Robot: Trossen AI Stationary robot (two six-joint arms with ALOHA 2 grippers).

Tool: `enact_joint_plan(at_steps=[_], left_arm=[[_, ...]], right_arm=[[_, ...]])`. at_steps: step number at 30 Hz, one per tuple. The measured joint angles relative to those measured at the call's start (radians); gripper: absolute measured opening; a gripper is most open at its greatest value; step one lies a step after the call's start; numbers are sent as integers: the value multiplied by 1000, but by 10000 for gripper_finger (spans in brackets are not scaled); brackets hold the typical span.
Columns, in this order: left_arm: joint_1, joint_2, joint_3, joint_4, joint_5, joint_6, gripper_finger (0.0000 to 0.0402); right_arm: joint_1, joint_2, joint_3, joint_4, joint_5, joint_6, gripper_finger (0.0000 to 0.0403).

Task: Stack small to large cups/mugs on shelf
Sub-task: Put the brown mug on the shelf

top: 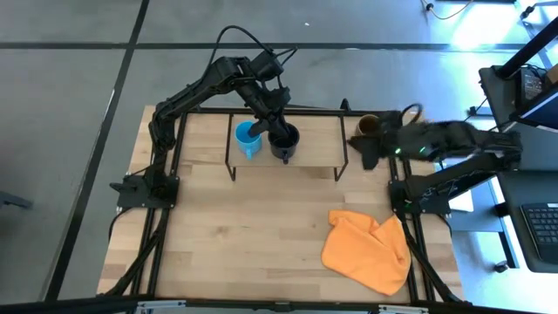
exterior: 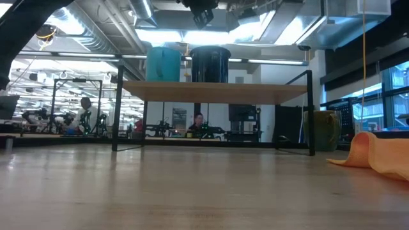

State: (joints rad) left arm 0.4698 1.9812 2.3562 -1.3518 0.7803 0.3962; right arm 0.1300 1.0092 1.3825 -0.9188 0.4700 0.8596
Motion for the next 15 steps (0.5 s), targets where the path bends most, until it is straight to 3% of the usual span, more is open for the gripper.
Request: enact_joint_plan(at_steps=[6,11,15], left_arm=[[0,0,0,0,0,7,61],[0,0,0,-7,0,6,61],[0,0,0,-22,-5,2,61]], right_arm=[[-256,-106,-171,379,-445,-132,91],[-414,-67,-364,720,-740,-163,57],[-552,9,-434,999,-854,-201,47]])
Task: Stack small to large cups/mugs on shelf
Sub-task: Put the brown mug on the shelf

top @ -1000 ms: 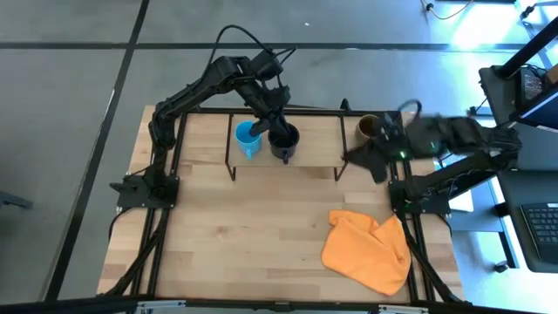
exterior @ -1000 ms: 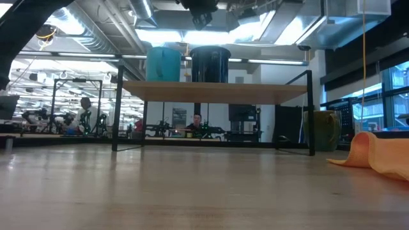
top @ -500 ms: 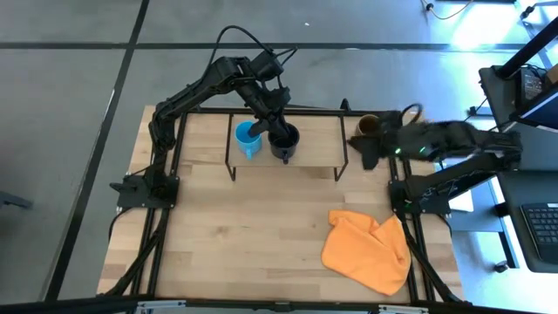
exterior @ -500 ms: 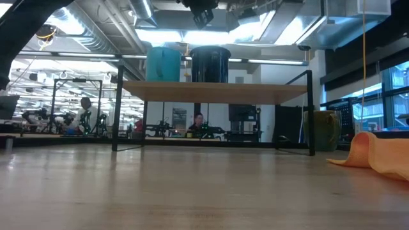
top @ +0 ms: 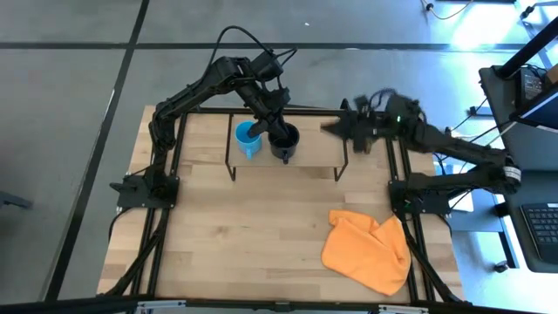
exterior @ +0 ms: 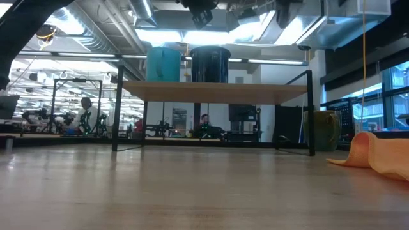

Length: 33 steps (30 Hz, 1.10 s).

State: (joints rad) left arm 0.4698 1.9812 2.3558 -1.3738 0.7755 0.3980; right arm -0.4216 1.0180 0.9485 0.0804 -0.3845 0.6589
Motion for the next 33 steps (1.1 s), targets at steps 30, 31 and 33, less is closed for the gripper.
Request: enact_joint_plan(at_steps=[30,31,33], left_arm=[[10,1,0,13,-162,-21,61],[10,1,0,13,-165,-21,61],[10,1,0,13,-170,-21,61]], right_arm=[[-576,443,647,-1544,405,-292,145],[-576,447,624,-1544,422,-276,145],[-576,448,573,-1545,442,-254,145]])
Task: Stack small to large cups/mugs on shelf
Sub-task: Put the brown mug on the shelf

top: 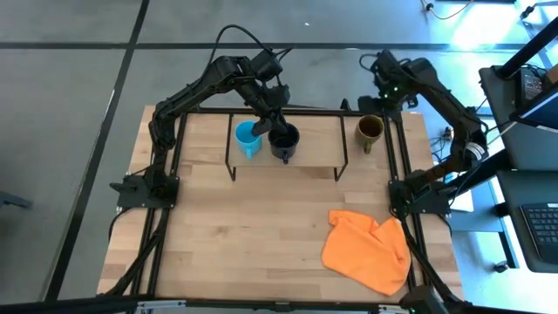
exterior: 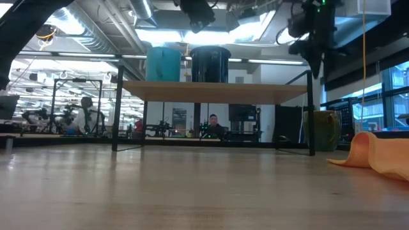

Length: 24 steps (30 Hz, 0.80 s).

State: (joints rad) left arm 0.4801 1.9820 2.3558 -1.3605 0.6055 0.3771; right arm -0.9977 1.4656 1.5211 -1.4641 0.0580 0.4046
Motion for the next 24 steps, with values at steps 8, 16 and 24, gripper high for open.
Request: enact_joint_plan(at_steps=[8,16,24], left_arm=[[3,0,0,-1,-23,23,61],[4,0,0,0,-19,27,61],[4,0,0,0,-16,27,61]], right_arm=[[24,-85,-247,36,-23,81,145],[26,-260,-435,196,3,357,145],[26,-351,-574,327,68,599,145]])
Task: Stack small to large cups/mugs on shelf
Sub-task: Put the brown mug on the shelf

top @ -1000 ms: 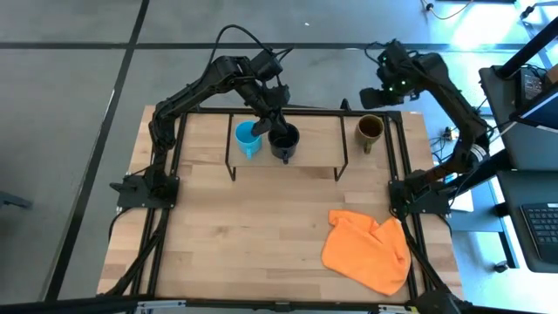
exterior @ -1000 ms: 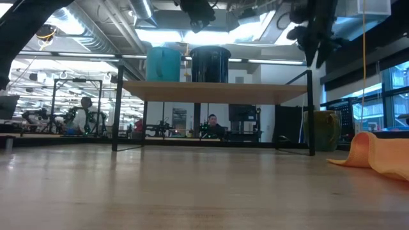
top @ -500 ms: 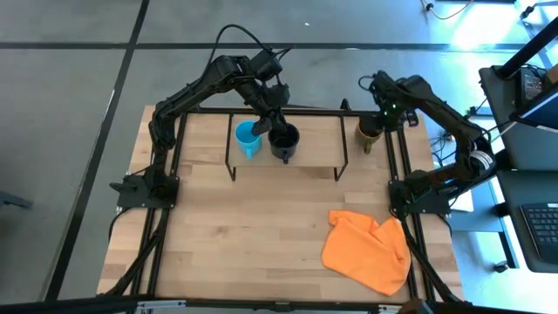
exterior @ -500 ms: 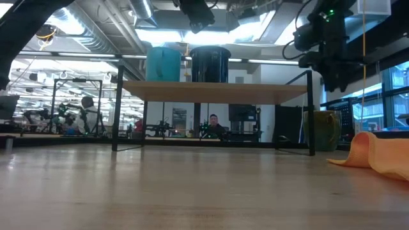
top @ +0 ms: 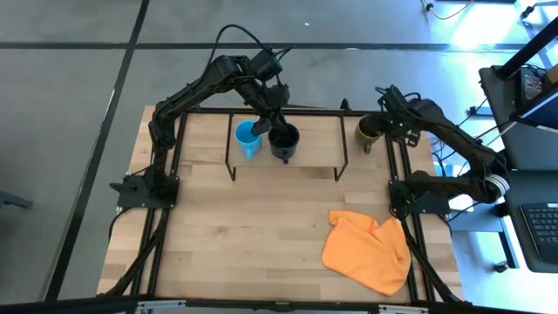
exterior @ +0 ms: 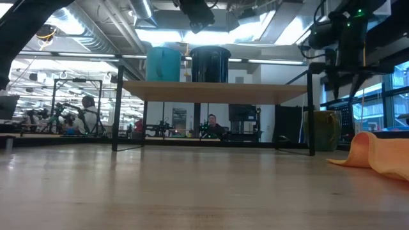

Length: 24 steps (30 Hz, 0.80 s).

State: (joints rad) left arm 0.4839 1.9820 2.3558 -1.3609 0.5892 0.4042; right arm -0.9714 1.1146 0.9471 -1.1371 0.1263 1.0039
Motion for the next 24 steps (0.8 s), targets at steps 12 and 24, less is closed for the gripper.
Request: enact_joint_plan(at_steps=[12,24], left_arm=[[0,0,0,-13,4,0,61],[0,0,0,-12,4,0,61]], right_arm=[[-1,2,-58,147,16,117,145],[-1,2,-58,103,57,117,145]])
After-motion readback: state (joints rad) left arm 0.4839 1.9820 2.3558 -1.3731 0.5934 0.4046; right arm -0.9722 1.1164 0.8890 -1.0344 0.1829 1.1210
